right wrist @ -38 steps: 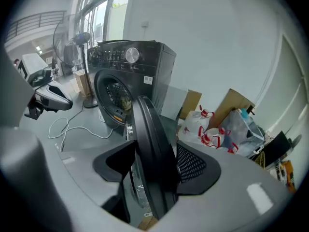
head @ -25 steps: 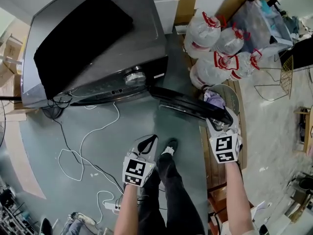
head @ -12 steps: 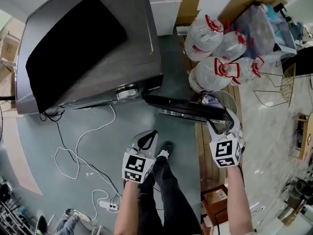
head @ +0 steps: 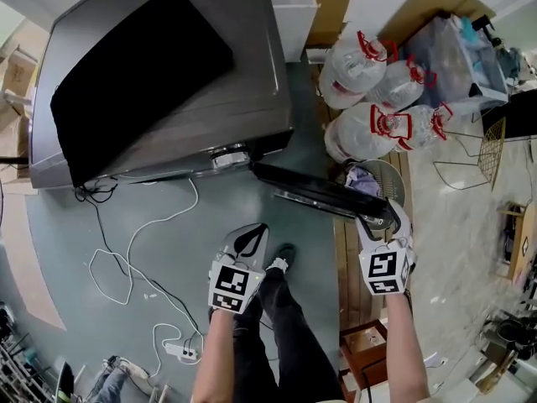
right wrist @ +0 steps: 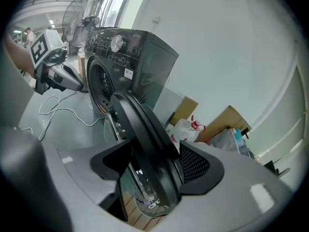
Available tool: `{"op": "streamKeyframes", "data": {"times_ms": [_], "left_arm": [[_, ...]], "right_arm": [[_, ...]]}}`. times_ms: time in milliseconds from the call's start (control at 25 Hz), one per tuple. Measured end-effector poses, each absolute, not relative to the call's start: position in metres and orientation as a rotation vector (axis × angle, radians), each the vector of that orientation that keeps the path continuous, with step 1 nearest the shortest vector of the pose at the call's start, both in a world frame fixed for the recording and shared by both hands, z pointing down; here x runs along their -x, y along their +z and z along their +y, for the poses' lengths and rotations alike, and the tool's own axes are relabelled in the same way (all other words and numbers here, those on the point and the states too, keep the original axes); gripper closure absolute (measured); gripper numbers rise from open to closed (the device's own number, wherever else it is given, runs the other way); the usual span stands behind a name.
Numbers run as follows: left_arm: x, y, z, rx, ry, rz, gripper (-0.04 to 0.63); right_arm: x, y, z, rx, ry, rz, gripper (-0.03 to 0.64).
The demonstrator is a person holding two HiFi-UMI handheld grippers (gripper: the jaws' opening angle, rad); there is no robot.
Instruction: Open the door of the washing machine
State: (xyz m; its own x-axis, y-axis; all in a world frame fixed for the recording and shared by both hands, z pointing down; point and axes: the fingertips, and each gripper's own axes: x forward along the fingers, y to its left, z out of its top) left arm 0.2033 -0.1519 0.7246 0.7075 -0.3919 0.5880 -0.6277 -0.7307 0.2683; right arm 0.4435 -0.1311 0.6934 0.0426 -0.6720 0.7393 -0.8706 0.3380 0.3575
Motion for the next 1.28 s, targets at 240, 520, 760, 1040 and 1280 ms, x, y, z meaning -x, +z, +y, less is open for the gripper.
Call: {"op": "streamKeyframes", "data": {"times_ms": [240,520,760,1040,1280], "left_arm": [[-0.173,0.702,-0.141,-2.47,0.691,-0.806,0.537],[-0.109,0.644,-0.107,-2.501,0.672,-0.852,0.537],[-0.025,0.593,-0.047,-2.471,0.643,-0.946,0.537],[0.055,0.534,0.02,-2.459,0.604,-1.024,0.537],[0.084,0.505,0.039,-2.39,0.52,-1.162,0.537]], "right_arm": [[-0.435,0.684,-0.125,-1.401,0.296,-1.64,0.324],[-0.346,0.632,-0.085,-1.509,0.473,-1.802,0.325],[-0.212,0.602,-0.006,-1.498,0.683,-1.98,0.325],[-0.101,0.555,0.058,-1.545,0.805,-2.077,0.325],[-0.049,0.518,0.066,-1.634,0.772,-2.195,0.327]]}}
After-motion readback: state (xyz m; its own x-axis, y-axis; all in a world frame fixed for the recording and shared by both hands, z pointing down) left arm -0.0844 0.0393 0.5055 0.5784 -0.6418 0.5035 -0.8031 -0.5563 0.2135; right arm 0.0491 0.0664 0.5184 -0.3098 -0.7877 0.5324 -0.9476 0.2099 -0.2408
